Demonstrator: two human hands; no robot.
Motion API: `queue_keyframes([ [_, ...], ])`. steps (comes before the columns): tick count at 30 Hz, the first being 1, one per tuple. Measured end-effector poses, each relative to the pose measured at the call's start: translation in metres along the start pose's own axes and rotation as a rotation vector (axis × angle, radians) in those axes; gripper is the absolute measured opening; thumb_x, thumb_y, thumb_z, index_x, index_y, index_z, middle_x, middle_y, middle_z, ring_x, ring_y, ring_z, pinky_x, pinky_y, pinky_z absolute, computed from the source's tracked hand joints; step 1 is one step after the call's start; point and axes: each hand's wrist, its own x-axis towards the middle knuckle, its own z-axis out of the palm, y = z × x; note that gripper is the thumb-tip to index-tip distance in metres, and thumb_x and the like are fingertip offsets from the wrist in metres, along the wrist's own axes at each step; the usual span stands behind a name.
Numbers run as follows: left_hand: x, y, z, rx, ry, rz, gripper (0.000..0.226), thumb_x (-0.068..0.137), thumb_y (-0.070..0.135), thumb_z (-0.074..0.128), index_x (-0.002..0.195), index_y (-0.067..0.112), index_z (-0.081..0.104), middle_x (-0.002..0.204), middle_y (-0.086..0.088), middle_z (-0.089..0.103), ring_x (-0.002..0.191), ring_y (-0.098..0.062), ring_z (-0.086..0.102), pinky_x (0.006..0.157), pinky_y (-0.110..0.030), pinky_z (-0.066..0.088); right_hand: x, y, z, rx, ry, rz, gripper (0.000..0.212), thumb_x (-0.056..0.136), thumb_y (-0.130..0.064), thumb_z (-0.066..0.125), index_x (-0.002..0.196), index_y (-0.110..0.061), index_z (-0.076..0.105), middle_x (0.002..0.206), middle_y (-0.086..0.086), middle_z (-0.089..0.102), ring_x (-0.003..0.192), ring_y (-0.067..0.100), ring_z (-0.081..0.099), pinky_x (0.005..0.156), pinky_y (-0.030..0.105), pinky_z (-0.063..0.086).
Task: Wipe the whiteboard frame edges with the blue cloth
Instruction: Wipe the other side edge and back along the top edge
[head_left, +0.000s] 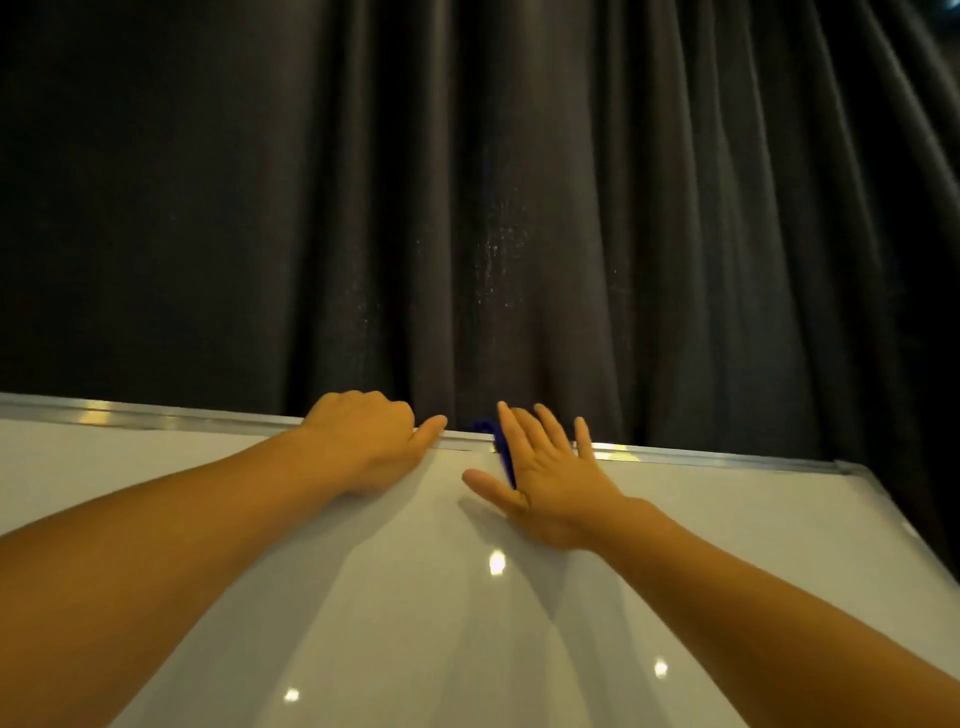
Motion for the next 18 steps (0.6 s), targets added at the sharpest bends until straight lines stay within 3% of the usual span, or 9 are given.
queue_keyframes([
  [3,-0.008,0.001,-0.007,0.018,-0.034,-0.034,0.062,0.093,0.064,0.017,0.083,0.021,0.059,0.076,0.001,0.057,0.072,-0.017,0.054,0.073,-0.036,0.042,0.000,0.020,-0.004,0.000,-0.047,0.144,0.112,0.063,-0.091,-0.004,0.154,-0.027,-0.009,0.165,-0.003,-0.002,0.150,0.023,-0.011,0.116,0.058,-0.014],
  [5,-0.024,0.013,0.002,0.078,0.063,-0.059,0.066,0.091,0.067,0.019,0.116,0.018,0.056,0.109,-0.007,0.061,0.103,-0.026,0.055,0.091,-0.042,0.040,-0.002,0.010,0.001,0.026,-0.027,0.164,0.117,0.059,-0.095,-0.007,0.154,-0.028,-0.008,0.165,-0.003,-0.002,0.150,0.025,-0.013,0.112,0.054,-0.019],
  [6,-0.035,0.022,0.010,0.098,0.114,-0.055,0.072,0.089,0.069,0.019,0.132,0.018,0.046,0.131,-0.011,0.054,0.122,-0.033,0.046,0.102,-0.045,0.035,-0.001,0.002,0.007,0.041,-0.005,0.133,0.119,0.056,-0.098,-0.009,0.154,-0.030,-0.009,0.165,-0.004,-0.002,0.150,0.025,-0.014,0.110,0.050,-0.021],
  [8,-0.060,0.034,0.023,0.081,0.140,-0.016,0.088,0.082,0.074,0.007,0.152,0.021,0.010,0.159,-0.013,0.018,0.145,-0.039,0.013,0.117,-0.051,0.011,0.000,-0.010,0.015,0.049,0.039,0.031,0.113,0.058,-0.099,-0.008,0.152,-0.036,-0.011,0.165,-0.008,0.000,0.149,0.021,-0.015,0.107,0.045,-0.024],
  [10,-0.074,0.031,0.032,-0.003,0.142,-0.015,0.094,0.071,0.077,-0.006,0.145,0.022,-0.023,0.160,-0.010,-0.015,0.146,-0.036,-0.015,0.116,-0.050,-0.008,-0.005,-0.001,0.013,0.041,0.049,-0.011,0.104,0.064,-0.097,-0.006,0.151,-0.040,-0.010,0.164,-0.010,0.002,0.150,0.019,-0.011,0.108,0.045,-0.022],
  [12,-0.080,0.020,0.037,-0.035,0.146,-0.034,0.092,0.063,0.082,-0.014,0.130,0.025,-0.040,0.153,-0.006,-0.035,0.142,-0.034,-0.027,0.113,-0.050,-0.013,-0.013,0.025,0.006,0.023,0.040,0.055,0.099,0.070,-0.092,-0.004,0.152,-0.037,-0.009,0.165,-0.009,0.003,0.150,0.019,-0.009,0.112,0.050,-0.019],
  [15,-0.088,0.008,0.041,-0.012,0.066,-0.033,0.091,0.056,0.087,-0.019,0.121,0.030,-0.049,0.141,-0.004,-0.050,0.136,-0.033,-0.038,0.115,-0.055,-0.013,-0.022,0.051,0.007,0.042,0.020,0.219,0.100,0.071,-0.089,-0.003,0.153,-0.033,-0.014,0.165,-0.006,-0.004,0.149,0.022,-0.017,0.115,0.055,-0.017],
  [18,-0.092,0.012,0.040,-0.013,0.015,-0.061,0.093,0.056,0.089,-0.016,0.122,0.033,-0.048,0.142,-0.003,-0.051,0.134,-0.033,-0.042,0.115,-0.056,-0.013,-0.020,0.014,0.023,0.061,0.084,0.100,0.092,0.065,-0.096,-0.007,0.142,-0.048,-0.027,0.165,-0.007,-0.008,0.145,0.021,-0.028,0.108,0.046,-0.030],
])
